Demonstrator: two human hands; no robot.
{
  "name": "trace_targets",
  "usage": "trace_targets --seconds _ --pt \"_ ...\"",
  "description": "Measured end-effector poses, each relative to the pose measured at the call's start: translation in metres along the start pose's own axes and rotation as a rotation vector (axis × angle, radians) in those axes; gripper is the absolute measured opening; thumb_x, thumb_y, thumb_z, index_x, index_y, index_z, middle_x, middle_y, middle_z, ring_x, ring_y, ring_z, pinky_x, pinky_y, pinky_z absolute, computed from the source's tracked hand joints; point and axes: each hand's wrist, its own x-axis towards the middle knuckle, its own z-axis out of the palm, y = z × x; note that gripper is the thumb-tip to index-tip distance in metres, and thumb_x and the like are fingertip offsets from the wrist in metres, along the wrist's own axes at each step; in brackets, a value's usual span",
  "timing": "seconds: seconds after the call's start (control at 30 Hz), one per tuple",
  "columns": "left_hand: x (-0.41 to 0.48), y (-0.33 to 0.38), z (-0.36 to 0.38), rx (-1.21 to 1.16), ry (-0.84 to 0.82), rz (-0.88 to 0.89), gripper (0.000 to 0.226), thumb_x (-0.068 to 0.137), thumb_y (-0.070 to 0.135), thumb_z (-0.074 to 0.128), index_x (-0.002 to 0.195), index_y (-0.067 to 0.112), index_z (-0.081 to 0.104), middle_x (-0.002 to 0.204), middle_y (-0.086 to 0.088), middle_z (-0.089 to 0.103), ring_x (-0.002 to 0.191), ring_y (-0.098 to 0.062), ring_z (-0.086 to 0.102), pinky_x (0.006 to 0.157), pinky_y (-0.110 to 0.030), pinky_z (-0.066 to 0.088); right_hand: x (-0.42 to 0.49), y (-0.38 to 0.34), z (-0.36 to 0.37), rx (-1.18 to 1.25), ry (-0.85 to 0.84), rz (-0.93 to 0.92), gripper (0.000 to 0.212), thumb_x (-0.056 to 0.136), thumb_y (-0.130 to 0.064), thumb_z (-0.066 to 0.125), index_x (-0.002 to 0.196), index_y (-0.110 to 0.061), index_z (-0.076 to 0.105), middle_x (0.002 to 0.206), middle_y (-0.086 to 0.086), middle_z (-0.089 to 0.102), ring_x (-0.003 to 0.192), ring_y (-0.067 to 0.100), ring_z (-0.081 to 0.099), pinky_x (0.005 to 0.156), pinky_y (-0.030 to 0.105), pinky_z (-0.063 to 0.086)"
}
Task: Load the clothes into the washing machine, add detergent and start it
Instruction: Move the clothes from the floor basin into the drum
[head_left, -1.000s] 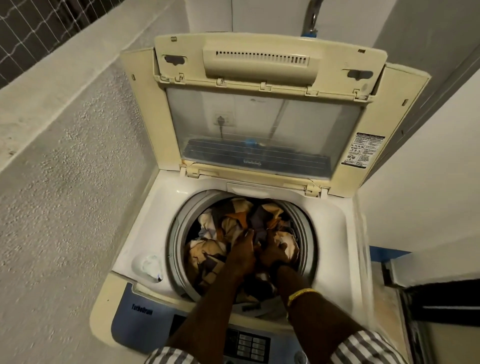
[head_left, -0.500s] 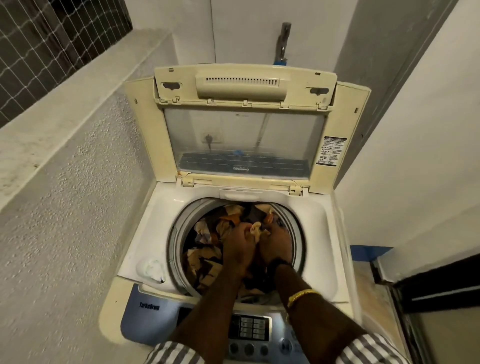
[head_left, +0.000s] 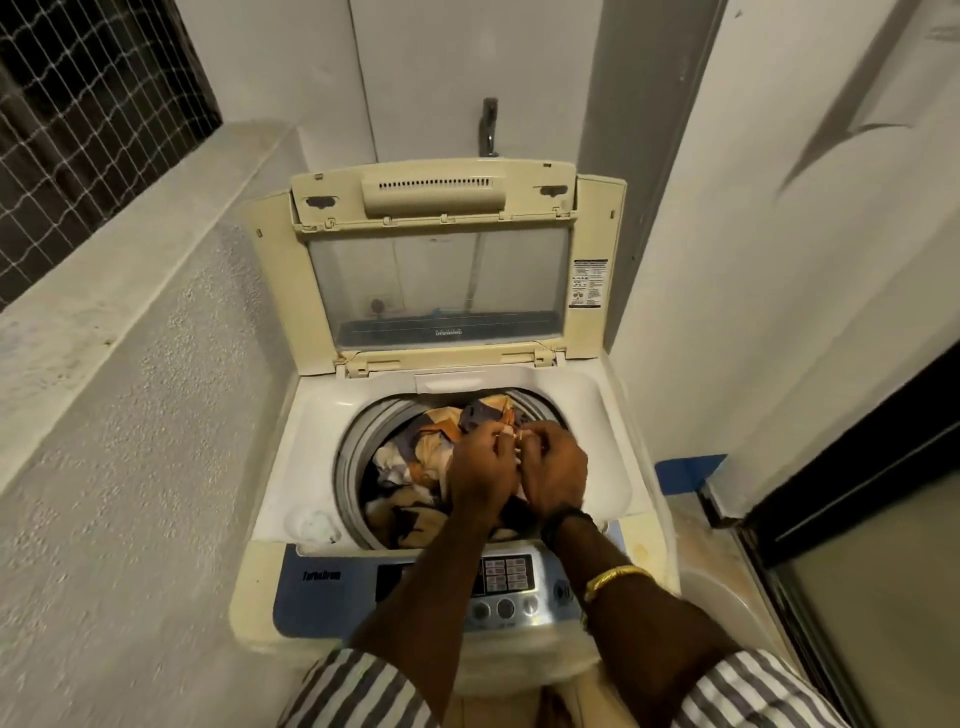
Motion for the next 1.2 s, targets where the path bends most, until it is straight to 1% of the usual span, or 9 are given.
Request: trace_targets --seconds 0.13,0.23,0.37,0.53,0.63,0.7,0.8,1.03,1.2 --pt "-0.012 0.012 0.001 -0.015 -0.034 0.060 0.024 0.098 0.033 0.050 0.099 0.016 0.067 0.082 0.002 0.068 0.072 -0.014 0.062 0.062 -0.028 0.047 -0.011 -0.003 -0.018 0.031 0.085 0.006 0.020 0.093 -0.035 0.053 0.094 -0.024 0.070 0.088 -0.004 0.072 0.081 0.016 0.064 0.075 0.037 0.056" --pt "-0.019 0.021 0.005 -0.032 -0.089 0.075 0.025 0.097 0.037 0.049 0.096 0.018 0.064 0.078 0.004 0.066 0.070 -0.011 0.062 0.063 -0.032 0.053 -0.015 -0.002 -0.033 0.027 0.119 0.015 0.021 0.094 -0.035 0.056 0.090 -0.022 0.072 0.083 -0.005 0.072 0.076 0.014 0.064 0.071 0.033 0.055" --pt "-0.029 0.038 0.018 -0.049 -0.072 0.096 0.023 0.095 0.036 0.051 0.085 0.018 0.062 0.073 0.003 0.065 0.067 -0.015 0.061 0.062 -0.036 0.053 -0.016 0.005 -0.059 0.013 0.157 0.018 0.025 0.095 -0.038 0.058 0.086 -0.019 0.072 0.077 -0.003 0.070 0.070 0.014 0.063 0.065 0.027 0.049" --pt "-0.047 0.069 0.039 -0.055 -0.036 0.154 0.022 0.095 0.029 0.058 0.082 0.013 0.065 0.069 0.005 0.060 0.064 -0.016 0.056 0.059 -0.030 0.044 -0.015 0.023 -0.092 0.028 0.225 0.039 0.030 0.094 -0.039 0.061 0.074 -0.018 0.068 0.067 -0.003 0.066 0.063 0.016 0.059 0.060 0.028 0.048" --pt "-0.056 0.078 0.060 -0.091 -0.060 0.166 0.022 0.096 0.030 0.057 0.082 0.014 0.065 0.069 0.003 0.064 0.062 -0.015 0.059 0.059 -0.036 0.052 -0.017 0.036 -0.116 0.045 0.217 0.063 0.030 0.094 -0.038 0.061 0.075 -0.017 0.067 0.068 -0.003 0.065 0.062 0.011 0.056 0.057 0.022 0.041" --pt "-0.062 0.082 0.075 -0.122 -0.080 0.161 0.024 0.095 0.037 0.054 0.083 0.019 0.063 0.069 0.004 0.066 0.063 -0.015 0.064 0.059 -0.040 0.055 -0.016 0.046 -0.131 0.060 0.219 0.076 0.029 0.095 -0.037 0.061 0.075 -0.016 0.067 0.068 -0.002 0.065 0.063 0.011 0.055 0.058 0.020 0.038" --pt "-0.073 0.094 0.100 -0.132 -0.086 0.169 0.027 0.094 0.044 0.051 0.089 0.021 0.063 0.073 0.006 0.069 0.067 -0.012 0.068 0.062 -0.039 0.058 -0.014 0.062 -0.157 0.076 0.229 0.096 0.027 0.095 -0.035 0.062 0.075 -0.017 0.066 0.069 -0.002 0.064 0.064 0.014 0.056 0.060 0.022 0.041" --pt "-0.114 0.121 0.159 -0.120 -0.161 0.202 0.026 0.097 0.036 0.050 0.092 0.017 0.066 0.080 0.004 0.071 0.072 -0.014 0.067 0.069 -0.039 0.056 -0.010 0.104 -0.215 0.067 0.238 0.115 0.023 0.095 -0.035 0.061 0.083 -0.016 0.069 0.074 -0.003 0.066 0.069 0.014 0.060 0.058 0.019 0.041" --pt "-0.144 0.129 0.196 -0.097 -0.225 0.197 0.030 0.100 0.033 0.046 0.095 0.015 0.070 0.085 0.001 0.073 0.077 -0.018 0.067 0.072 -0.039 0.056 -0.012 0.141 -0.249 0.045 0.230 0.138 0.019 0.093 -0.034 0.061 0.082 -0.020 0.068 0.076 -0.003 0.066 0.072 0.016 0.061 0.064 0.029 0.050"
